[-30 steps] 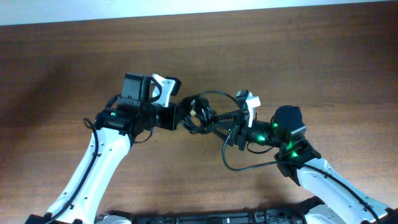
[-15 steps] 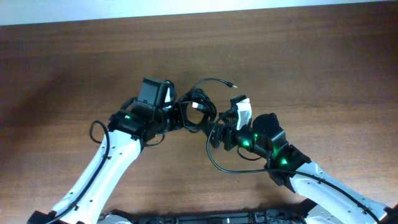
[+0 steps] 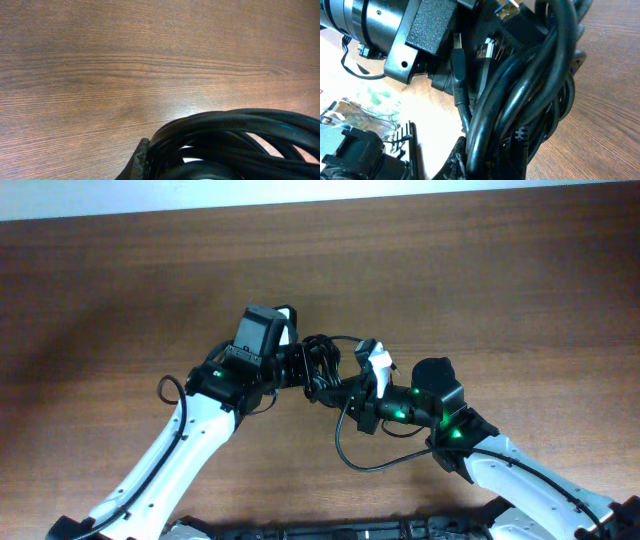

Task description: Untangle cables

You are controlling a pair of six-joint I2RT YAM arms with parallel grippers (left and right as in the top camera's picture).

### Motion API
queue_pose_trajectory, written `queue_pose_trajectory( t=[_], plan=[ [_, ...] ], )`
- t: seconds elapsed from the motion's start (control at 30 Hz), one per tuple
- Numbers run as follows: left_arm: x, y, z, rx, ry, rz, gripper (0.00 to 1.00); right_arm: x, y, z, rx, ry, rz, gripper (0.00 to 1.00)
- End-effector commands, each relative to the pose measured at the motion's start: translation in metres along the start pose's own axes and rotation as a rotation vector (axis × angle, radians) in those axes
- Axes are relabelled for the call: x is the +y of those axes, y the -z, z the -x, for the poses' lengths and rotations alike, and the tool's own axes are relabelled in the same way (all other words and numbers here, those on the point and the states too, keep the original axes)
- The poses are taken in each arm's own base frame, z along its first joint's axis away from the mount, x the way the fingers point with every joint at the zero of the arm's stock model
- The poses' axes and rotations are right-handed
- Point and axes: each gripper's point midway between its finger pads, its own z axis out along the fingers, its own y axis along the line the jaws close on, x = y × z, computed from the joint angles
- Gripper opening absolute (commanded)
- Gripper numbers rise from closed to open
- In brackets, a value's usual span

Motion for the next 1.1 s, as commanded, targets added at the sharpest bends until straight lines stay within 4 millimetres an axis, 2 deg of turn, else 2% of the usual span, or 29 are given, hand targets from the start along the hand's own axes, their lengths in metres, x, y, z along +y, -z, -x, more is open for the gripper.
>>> queue_pose_trajectory(
  t=[0.0, 0.03, 0.1, 0.13, 0.17, 0.2, 0.23, 0.27, 0.3, 0.33, 0.37, 0.4, 0.47, 0.5, 0.53, 0.6, 0.63, 0.73, 0.77, 0.8, 0.83, 0.9, 0.97, 1.07],
  plan=[
    [0.013, 0.004, 0.027, -0.117, 0.031, 0.086, 0.00, 0.055, 0.008, -0.016, 0.098, 0.087, 0.300, 0.04],
    [0.016, 0.004, 0.025, -0.108, 0.034, 0.094, 0.00, 0.044, 0.010, -0.010, 0.075, 0.082, 0.262, 0.04],
    [0.019, 0.004, 0.019, -0.078, -0.003, 0.104, 0.00, 0.005, 0.018, 0.004, 0.018, 0.035, 0.109, 0.04],
    [0.007, 0.002, 0.012, -0.033, -0.071, 0.032, 0.00, -0.022, 0.024, 0.007, -0.002, -0.014, -0.005, 0.04],
    [-0.007, 0.002, 0.005, 0.003, -0.140, -0.047, 0.00, -0.040, 0.030, 0.005, -0.007, -0.054, -0.083, 0.09],
    [-0.015, 0.003, 0.000, 0.026, -0.188, -0.095, 0.00, -0.053, 0.034, 0.002, -0.005, -0.085, -0.142, 0.10],
    [-0.024, 0.005, -0.006, 0.052, -0.248, -0.155, 0.00, -0.078, 0.042, -0.008, 0.009, -0.154, -0.272, 0.10],
    [-0.040, 0.009, -0.016, 0.087, -0.335, -0.262, 0.00, -0.094, 0.048, -0.015, 0.014, -0.224, -0.359, 0.10],
    [-0.048, 0.012, -0.020, 0.102, -0.368, -0.315, 0.00, -0.107, 0.055, -0.022, 0.012, -0.294, -0.441, 0.14],
    [-0.057, 0.015, -0.026, 0.118, -0.404, -0.379, 0.00, -0.108, 0.056, -0.022, 0.012, -0.296, -0.451, 0.19],
    [-0.065, 0.020, -0.031, 0.129, -0.448, -0.439, 0.00, -0.109, 0.056, -0.023, 0.012, -0.296, -0.452, 0.28],
    [-0.064, 0.020, -0.031, 0.128, -0.448, -0.437, 0.00, -0.112, 0.057, -0.024, 0.013, -0.300, -0.474, 0.38],
    [-0.055, 0.018, -0.023, 0.109, -0.433, -0.403, 0.00, -0.117, 0.061, -0.030, 0.029, -0.319, -0.508, 0.41],
    [-0.040, 0.016, -0.013, 0.086, -0.390, -0.338, 0.00, -0.117, 0.061, -0.033, 0.038, -0.327, -0.510, 0.50],
    [-0.001, 0.012, 0.012, 0.026, -0.232, -0.160, 0.00, -0.107, 0.057, -0.034, 0.052, -0.332, -0.454, 0.64],
    [0.055, 0.016, 0.030, -0.041, 0.077, 0.068, 0.00, -0.077, 0.047, -0.027, 0.066, -0.316, -0.280, 0.76],
    [0.060, 0.017, 0.030, -0.040, 0.116, 0.075, 0.00, -0.059, 0.042, -0.020, 0.064, -0.287, -0.173, 0.79],
    [0.053, 0.014, 0.025, -0.024, 0.107, 0.067, 0.00, -0.034, 0.024, 0.006, -0.014, -0.144, -0.102, 0.85],
    [0.048, 0.013, 0.022, -0.017, 0.106, 0.061, 0.00, -0.039, 0.019, 0.012, -0.051, -0.113, -0.168, 0.88],
    [0.041, 0.011, 0.017, -0.004, 0.114, 0.052, 0.00, -0.055, 0.015, 0.015, -0.095, -0.046, -0.327, 0.90],
    [0.031, 0.008, 0.010, 0.015, 0.110, 0.040, 0.00, -0.067, 0.016, 0.018, -0.131, 0.000, -0.466, 0.91],
    [0.014, 0.005, -0.001, 0.041, 0.066, 0.019, 0.00, -0.078, 0.022, 0.020, -0.157, 0.069, -0.606, 0.96],
    [0.000, 0.002, -0.012, 0.065, 0.024, -0.002, 0.00, -0.091, 0.031, 0.017, -0.153, 0.084, -0.707, 0.99],
    [-0.018, -0.001, -0.026, 0.095, -0.008, -0.026, 0.00, -0.096, 0.033, 0.010, -0.112, 0.114, -0.734, 0.99]
  ],
)
